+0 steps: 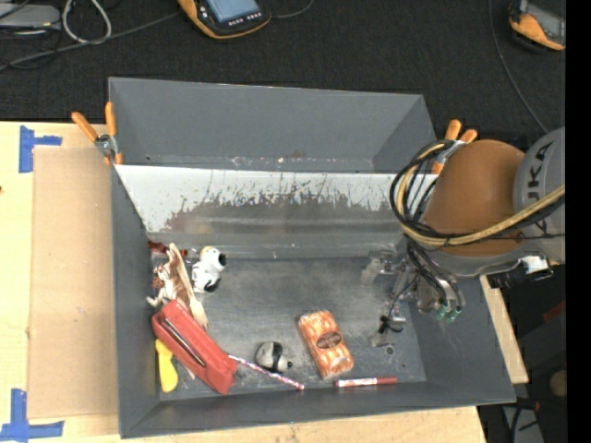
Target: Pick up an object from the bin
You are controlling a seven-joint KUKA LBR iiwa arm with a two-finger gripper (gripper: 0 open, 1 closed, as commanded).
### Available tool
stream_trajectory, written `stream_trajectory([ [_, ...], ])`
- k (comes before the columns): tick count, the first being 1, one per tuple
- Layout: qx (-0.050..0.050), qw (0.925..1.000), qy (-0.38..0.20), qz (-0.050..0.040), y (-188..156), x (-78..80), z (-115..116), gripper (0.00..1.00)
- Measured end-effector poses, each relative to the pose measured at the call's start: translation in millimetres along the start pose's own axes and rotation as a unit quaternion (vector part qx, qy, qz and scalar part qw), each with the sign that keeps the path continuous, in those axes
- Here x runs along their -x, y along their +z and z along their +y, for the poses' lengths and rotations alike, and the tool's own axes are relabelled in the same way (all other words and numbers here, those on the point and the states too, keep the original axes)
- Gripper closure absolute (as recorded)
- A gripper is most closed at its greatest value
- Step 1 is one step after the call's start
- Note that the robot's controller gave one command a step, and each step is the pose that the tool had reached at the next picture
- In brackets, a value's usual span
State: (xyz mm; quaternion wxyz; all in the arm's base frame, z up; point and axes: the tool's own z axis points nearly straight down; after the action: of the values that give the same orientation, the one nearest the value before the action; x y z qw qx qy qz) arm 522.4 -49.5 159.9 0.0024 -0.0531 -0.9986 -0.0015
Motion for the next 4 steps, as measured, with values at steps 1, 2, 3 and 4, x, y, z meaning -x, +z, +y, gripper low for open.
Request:
stream_trajectory([
  [1, -0.001, 0.9995, -0.032, 0.0011, -4.9, -6.1, 30.9, 0.00],
  [2, -0.001, 0.9995, -0.032, 0.0022, 18.8, -21.0, 77.1, 0.00],
  [3, -0.001, 0.9878, -0.156, 0.0003, 59.0, -8.9, 76.3, 0.00],
  [4, 0.002, 0.9976, 0.070, 0.0036, 82.2, -17.5, 49.3, 1.00],
])
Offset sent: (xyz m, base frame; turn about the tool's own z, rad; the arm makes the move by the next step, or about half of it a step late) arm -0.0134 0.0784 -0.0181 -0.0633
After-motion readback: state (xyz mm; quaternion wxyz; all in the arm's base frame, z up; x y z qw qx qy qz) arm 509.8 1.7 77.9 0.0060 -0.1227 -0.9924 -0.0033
